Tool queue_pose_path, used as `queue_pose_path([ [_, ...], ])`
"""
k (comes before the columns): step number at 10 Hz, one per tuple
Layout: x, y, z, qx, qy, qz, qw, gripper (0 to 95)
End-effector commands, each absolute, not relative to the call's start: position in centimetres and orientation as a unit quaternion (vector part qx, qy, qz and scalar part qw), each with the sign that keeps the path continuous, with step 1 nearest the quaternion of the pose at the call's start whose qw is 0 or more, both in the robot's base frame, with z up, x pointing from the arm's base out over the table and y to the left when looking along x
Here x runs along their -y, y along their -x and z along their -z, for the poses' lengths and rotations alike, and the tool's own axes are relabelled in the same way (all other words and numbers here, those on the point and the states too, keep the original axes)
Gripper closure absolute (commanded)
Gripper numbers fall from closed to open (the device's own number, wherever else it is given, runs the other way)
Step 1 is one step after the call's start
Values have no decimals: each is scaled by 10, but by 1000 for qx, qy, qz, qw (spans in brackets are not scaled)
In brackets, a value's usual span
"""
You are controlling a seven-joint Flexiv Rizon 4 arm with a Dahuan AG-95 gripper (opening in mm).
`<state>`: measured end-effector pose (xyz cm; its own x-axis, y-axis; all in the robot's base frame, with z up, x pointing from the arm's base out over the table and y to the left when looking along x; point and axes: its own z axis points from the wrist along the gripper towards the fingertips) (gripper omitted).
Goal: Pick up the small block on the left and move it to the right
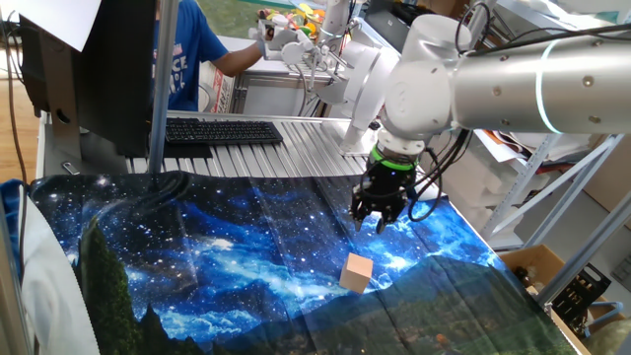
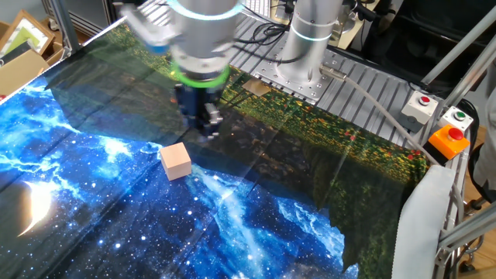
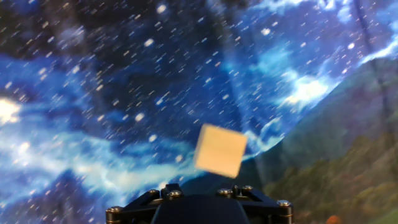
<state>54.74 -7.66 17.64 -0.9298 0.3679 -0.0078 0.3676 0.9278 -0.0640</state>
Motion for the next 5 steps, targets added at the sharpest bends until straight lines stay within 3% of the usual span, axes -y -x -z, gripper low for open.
queue_pose_path([
  [1,83,-557,-173,981,192,-25,8,380],
  [5,83,-563,-166,976,215,-23,7,380],
])
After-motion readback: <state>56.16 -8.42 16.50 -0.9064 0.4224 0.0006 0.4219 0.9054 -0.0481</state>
